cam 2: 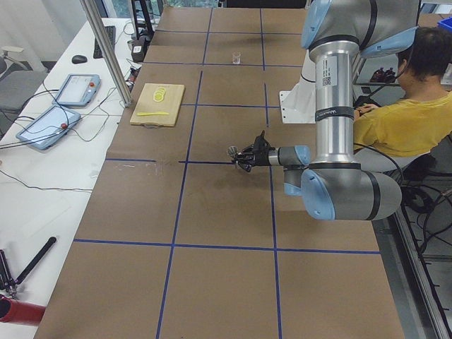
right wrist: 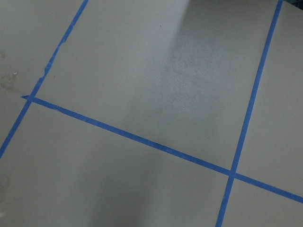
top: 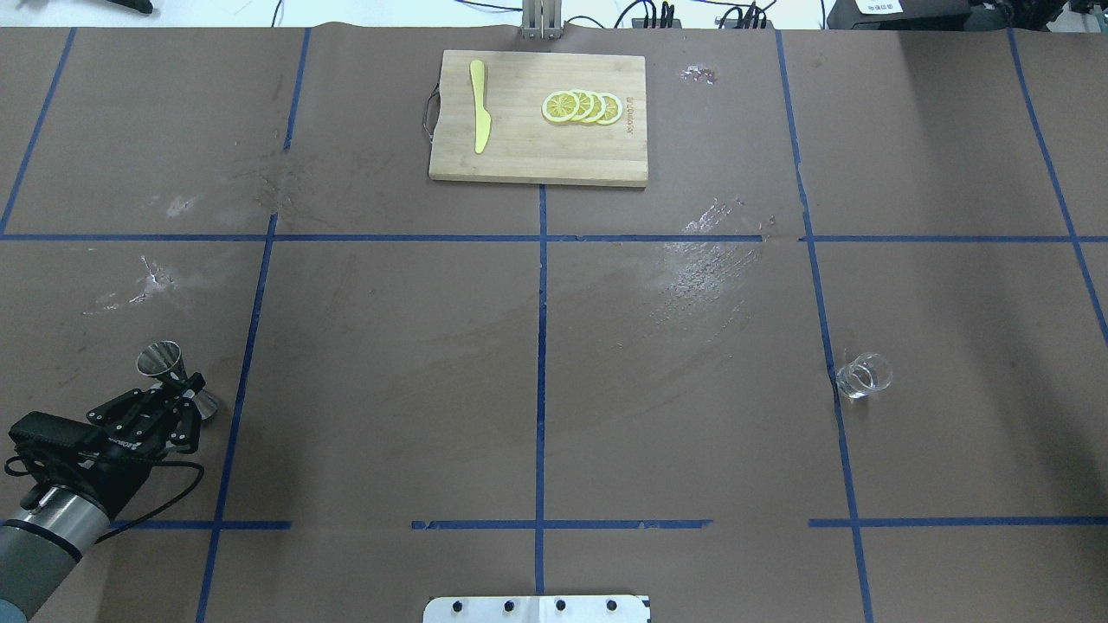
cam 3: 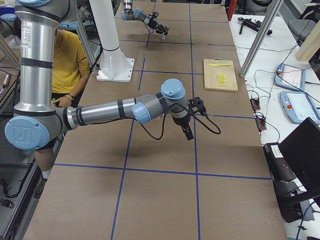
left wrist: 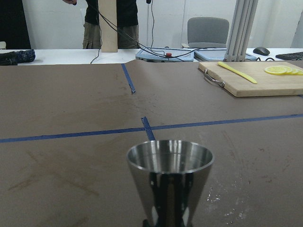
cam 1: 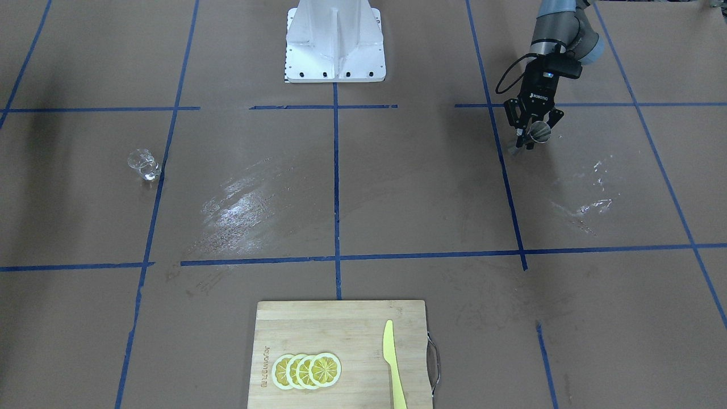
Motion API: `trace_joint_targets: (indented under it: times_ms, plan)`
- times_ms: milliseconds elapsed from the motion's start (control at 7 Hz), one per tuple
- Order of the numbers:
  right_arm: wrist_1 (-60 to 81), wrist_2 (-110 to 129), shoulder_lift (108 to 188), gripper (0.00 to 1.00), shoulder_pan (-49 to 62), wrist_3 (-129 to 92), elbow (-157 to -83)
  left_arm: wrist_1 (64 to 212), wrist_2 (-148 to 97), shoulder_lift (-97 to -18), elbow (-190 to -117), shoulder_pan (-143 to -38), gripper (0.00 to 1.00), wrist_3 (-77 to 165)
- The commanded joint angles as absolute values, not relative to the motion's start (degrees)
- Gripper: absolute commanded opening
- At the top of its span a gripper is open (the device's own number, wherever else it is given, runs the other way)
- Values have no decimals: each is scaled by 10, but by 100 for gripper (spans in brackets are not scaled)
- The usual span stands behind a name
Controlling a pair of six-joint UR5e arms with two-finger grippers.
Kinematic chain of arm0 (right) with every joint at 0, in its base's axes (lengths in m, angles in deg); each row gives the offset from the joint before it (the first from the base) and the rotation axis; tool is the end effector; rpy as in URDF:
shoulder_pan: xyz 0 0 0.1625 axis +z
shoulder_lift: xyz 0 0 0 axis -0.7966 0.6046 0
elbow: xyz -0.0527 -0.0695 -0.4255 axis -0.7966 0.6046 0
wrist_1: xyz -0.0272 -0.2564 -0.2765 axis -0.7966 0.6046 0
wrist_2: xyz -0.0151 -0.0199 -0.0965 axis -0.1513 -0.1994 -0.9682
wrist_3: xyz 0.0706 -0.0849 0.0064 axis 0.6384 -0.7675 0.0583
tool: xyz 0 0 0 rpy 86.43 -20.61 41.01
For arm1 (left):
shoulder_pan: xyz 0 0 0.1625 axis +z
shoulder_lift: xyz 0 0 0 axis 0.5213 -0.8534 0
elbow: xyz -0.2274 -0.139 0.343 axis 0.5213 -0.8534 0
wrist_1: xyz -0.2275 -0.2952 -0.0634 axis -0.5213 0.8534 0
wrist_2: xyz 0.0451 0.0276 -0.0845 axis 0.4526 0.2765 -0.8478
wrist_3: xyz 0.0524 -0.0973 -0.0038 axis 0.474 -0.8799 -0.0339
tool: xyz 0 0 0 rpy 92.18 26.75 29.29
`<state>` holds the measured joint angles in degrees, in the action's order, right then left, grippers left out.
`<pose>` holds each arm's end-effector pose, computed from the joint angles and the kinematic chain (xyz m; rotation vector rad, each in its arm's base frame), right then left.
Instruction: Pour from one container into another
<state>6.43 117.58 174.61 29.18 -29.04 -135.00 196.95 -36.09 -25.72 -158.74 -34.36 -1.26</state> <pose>0.0006 -0.4316 0.5456 0.4049 -0.7546 -0.2217 0.3252 -0.2437 0.5362 1.1330 0.9514 -0.3114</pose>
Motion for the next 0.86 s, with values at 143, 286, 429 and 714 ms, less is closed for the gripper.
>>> trace_joint_targets:
  times_ms: [143,286,429,714]
  plan:
    - [64,1176,1747,100,292,-290,-1349,2062,-367,-312,-1614,-344,0,182]
    - [64,1176,1747,100,291,-290,-1350,2079,-406,-343,-1615,-344,0,277]
    - [65,1176,1747,100,292,-290,-1350,2095,-451,-370,-1614,-348,0,311]
    - [65,1176,1747,100,292,-290,-1349,2088,-556,-406,-1616,-376,0,331]
